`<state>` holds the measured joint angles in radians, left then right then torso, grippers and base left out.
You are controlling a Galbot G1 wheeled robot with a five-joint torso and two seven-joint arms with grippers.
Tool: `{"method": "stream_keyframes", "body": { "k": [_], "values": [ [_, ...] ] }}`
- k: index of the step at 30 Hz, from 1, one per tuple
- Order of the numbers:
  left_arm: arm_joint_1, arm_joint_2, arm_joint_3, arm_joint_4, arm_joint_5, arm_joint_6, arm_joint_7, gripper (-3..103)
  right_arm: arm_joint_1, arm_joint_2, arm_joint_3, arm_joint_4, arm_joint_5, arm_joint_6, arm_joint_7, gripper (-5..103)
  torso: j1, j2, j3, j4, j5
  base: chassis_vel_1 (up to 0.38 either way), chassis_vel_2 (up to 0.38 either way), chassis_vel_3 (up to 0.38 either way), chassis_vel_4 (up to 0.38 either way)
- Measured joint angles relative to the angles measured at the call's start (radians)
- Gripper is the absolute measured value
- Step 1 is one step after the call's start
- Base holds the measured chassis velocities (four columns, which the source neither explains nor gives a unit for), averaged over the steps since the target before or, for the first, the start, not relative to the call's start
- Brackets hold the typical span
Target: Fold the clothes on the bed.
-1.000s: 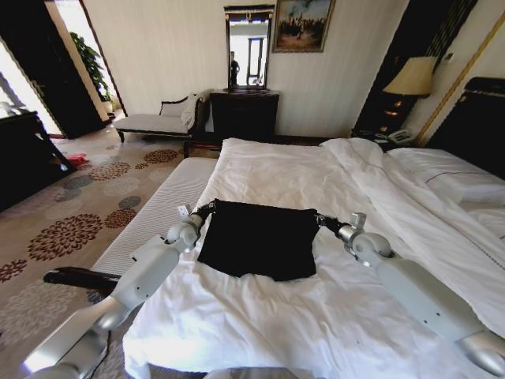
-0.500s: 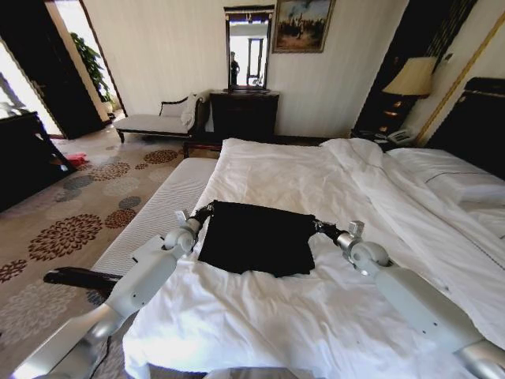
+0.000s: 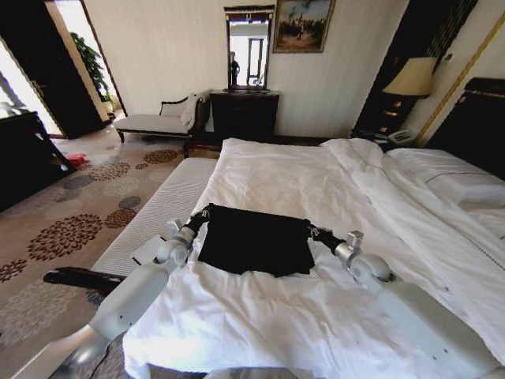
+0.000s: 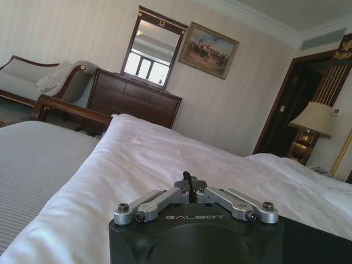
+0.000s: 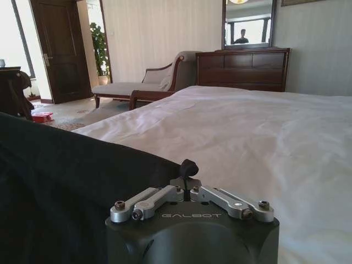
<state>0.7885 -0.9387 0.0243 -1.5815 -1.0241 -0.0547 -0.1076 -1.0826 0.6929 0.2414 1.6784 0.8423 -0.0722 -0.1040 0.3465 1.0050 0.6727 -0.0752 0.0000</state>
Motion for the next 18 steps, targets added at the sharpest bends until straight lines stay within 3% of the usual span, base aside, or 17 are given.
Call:
{"method": "stream_keyframes", "body": {
  "k": [9,18],
  "values": [
    [0.159,0.008,-0.062,-0.08,0.045,-0.033,0.016,1,-0.156,0.05,0.068,0.03,-0.17,0.087,-0.027,0,0.0,0.0,0.0,0.0,0.0,0.0,0.0,0.0,0.0],
    [0.258,0.013,-0.105,-0.144,0.092,-0.064,0.032,1,-0.261,0.08,0.134,0.083,-0.25,0.125,-0.029,0,0.0,0.0,0.0,0.0,0.0001,0.0,0.0,0.0,0.0]
  ]
}}
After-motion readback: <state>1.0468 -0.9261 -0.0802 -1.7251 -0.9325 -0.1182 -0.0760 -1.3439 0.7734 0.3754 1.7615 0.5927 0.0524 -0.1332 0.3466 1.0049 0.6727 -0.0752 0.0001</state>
